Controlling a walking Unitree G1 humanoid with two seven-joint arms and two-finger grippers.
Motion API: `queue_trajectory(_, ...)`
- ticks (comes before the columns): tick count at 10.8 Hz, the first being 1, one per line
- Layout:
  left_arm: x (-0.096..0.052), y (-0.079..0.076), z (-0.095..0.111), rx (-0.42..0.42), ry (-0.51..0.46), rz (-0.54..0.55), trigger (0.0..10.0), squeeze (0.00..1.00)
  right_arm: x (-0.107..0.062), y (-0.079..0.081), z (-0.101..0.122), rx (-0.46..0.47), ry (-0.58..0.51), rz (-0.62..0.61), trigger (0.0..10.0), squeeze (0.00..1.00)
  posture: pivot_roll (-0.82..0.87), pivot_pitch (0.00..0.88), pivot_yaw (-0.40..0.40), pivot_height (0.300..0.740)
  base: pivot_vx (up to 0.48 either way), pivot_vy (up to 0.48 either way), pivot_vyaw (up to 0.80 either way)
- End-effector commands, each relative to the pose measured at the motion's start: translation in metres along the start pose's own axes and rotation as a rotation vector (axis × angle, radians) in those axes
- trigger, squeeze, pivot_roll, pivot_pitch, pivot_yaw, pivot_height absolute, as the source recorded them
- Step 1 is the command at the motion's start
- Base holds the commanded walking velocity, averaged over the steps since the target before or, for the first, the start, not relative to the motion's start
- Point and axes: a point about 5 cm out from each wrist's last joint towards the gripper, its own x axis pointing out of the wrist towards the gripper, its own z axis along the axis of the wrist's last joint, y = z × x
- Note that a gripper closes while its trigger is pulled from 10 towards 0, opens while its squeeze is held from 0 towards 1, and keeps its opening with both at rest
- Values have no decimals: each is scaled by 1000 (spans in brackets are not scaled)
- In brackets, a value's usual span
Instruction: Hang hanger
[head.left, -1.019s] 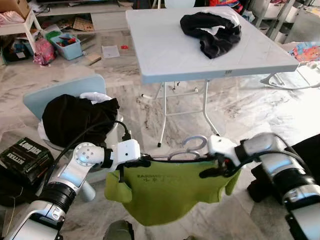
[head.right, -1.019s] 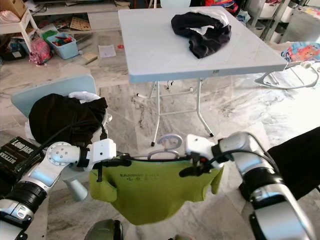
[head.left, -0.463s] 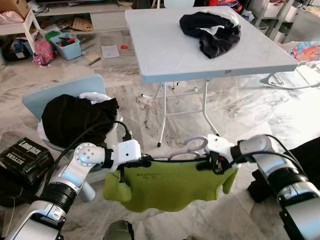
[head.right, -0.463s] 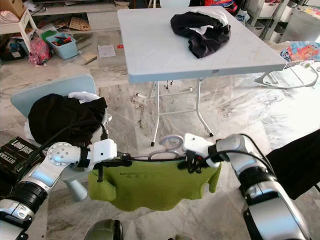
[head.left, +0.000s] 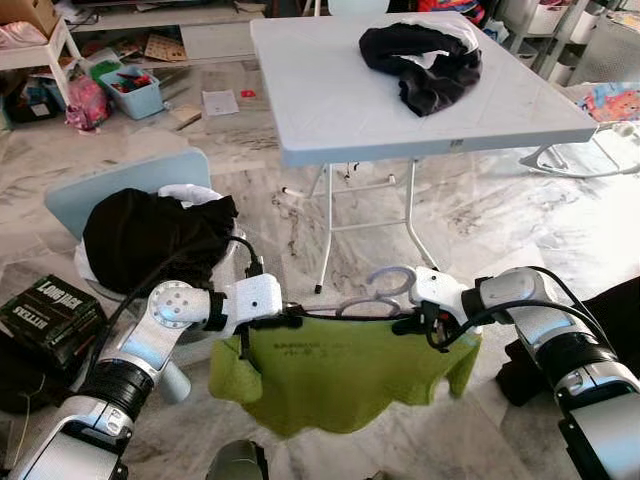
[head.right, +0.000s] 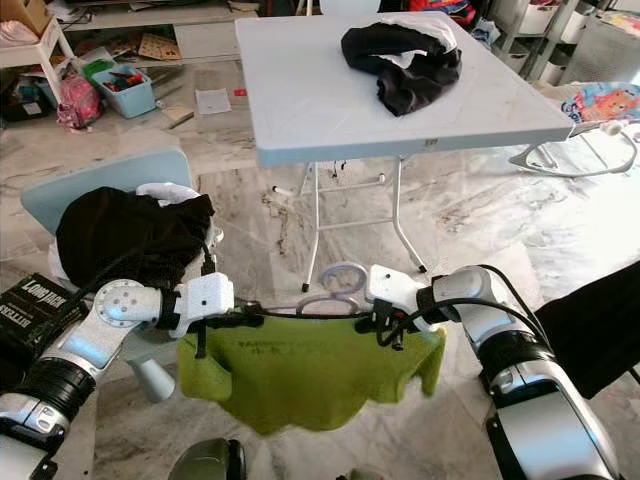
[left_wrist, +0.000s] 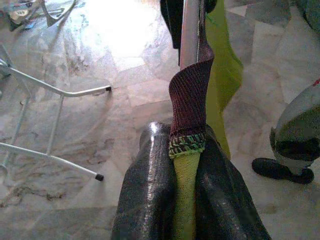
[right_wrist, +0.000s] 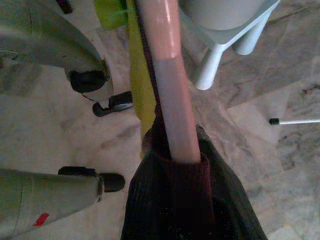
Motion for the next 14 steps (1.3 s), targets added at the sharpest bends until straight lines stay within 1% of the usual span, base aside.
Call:
queue_trajectory(1,-1,6,4,35,-10,26,0,0,-2,-3,7,-11,-53,-15,0,0,-83,0,-42,740,0,0,0)
queue_trajectory(2,0,7,3,51,4,42,314,1000,-1,-3,8,-16,-57,-14,0,0,-82,0,-41,740,0,0,0)
queue_trajectory(3,-1,8,-5,123,79,71,10000,1000,-1,-5,9,-34,-62,-36,0,0,-78,0,-36,740,0,0,0)
queue_trajectory(4,-5,14,-6,178,112,139,10000,1000,-3,-9,12,-85,-70,-113,0,0,-73,0,-31,740,0,0,0)
queue_trajectory(5,-10,22,-4,199,101,221,10000,1000,-7,-14,14,-149,-82,-222,0,0,-71,0,-25,740,0,0,0)
queue_trajectory(6,-16,30,-1,194,82,311,10000,1000,-14,-18,14,-161,-114,-344,0,0,-69,0,-26,740,0,0,0)
queue_trajectory(7,-20,33,0,226,73,359,10000,1000,-16,-14,10,-154,-142,-359,0,0,-68,0,-27,740,0,0,0)
queue_trajectory(8,-26,38,1,254,60,440,10000,1000,-19,-9,1,-142,-141,-421,0,0,-72,0,-24,740,0,0,0)
queue_trajectory(9,-29,39,3,284,52,468,10000,1000,-19,-7,-9,-106,-124,-466,0,0,-79,0,-16,740,0,0,0)
queue_trajectory(10,-28,40,6,307,31,468,10000,1000,-18,-6,-13,-98,-109,-503,0,0,-82,0,-9,740,0,0,0)
queue_trajectory(11,-28,42,11,307,-2,491,10000,1000,-17,-6,-14,-100,-100,-520,0,0,-86,0,-3,740,0,0,0)
queue_trajectory(12,-30,47,16,249,-62,581,10000,1000,-14,-5,-16,-79,-94,-549,0,0,-94,0,5,740,0,0,0)
queue_trajectory(13,-29,44,16,205,-95,610,10000,1000,-11,-4,-18,-31,-95,-588,0,0,-94,0,5,740,0,0,0)
queue_trajectory(14,-25,36,15,185,-119,614,10000,1000,-6,-3,-21,86,-123,-637,0,0,-99,0,9,740,0,0,0)
